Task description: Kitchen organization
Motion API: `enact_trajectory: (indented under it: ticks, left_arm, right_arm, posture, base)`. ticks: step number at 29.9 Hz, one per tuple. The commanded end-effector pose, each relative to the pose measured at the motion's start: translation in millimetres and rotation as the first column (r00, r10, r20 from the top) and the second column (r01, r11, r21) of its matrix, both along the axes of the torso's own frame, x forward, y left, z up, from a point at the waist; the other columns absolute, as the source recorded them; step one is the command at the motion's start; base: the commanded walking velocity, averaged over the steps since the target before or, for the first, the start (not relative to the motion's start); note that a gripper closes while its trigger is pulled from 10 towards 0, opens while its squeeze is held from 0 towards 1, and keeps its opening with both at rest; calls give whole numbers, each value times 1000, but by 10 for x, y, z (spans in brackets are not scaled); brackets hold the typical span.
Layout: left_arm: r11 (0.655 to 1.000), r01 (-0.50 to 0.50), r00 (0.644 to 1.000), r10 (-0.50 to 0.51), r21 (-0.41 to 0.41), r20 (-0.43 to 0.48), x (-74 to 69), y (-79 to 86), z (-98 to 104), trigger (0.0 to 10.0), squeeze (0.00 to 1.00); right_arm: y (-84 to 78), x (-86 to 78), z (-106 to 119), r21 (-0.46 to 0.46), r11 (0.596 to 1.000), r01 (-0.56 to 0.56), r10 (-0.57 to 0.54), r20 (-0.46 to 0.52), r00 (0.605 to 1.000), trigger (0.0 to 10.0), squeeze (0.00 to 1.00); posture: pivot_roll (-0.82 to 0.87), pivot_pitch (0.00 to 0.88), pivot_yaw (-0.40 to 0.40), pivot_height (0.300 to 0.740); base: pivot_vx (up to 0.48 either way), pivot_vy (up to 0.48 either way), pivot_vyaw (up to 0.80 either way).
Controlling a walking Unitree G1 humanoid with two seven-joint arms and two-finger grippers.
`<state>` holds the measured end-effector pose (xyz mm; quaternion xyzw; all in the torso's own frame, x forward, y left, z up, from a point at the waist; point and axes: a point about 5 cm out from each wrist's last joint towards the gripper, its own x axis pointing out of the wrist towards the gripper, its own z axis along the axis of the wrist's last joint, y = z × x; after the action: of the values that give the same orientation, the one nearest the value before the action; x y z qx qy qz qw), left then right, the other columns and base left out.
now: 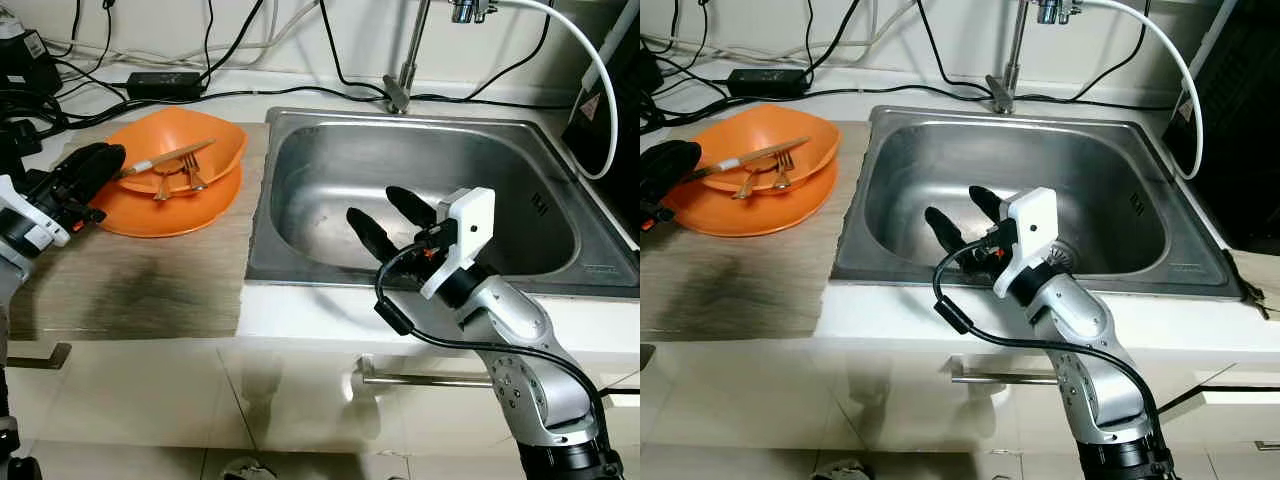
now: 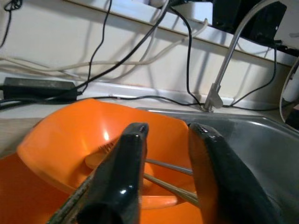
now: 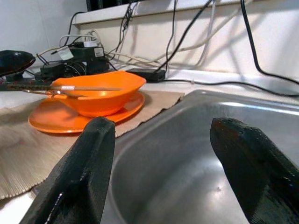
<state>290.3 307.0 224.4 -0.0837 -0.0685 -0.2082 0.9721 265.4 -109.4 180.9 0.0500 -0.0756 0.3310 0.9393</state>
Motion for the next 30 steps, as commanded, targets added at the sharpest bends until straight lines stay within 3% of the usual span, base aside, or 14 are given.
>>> enact_trajectory:
  ticks: [1, 18, 28, 29, 30]
  left_arm:
    - [1000, 24, 1000, -24, 16, 11, -14, -25, 53, 10000, 1000]
    - [998, 37, 999, -39, -50, -31, -95, -15, -126, 10000, 1000]
    - [999, -30, 1000, 30, -35, -4, -125, 6, -200, 10000, 1000]
    - [999, -40, 999, 40, -35, -2, -129, 13, -209, 10000, 929]
    - [998, -54, 999, 54, -37, 2, -133, 25, -217, 10000, 51]
  right_arm:
    - [-1, -16, 23, 8, 1000, 6, -6, 1, 1000, 10000, 0]
    - [23, -57, 10, 22, 1000, 9, -9, -8, 1000, 10000, 0]
    - [13, -24, 18, -2, 1000, -18, 18, -4, 1000, 10000, 0]
    - [8, -19, 21, -3, 1000, -19, 19, -2, 1000, 10000, 0]
    - [6, -14, 27, -5, 1000, -22, 22, 0, 1000, 10000, 0]
  posture:
    - [123, 91, 17, 740]
    - [115, 86, 14, 740]
    - [104, 61, -21, 740]
    - [102, 54, -29, 740]
    - [101, 51, -32, 740]
  base:
    - [0, 0, 0]
    - [0, 0, 0]
    - [0, 0, 0]
    - [0, 0, 0]
    - [0, 0, 0]
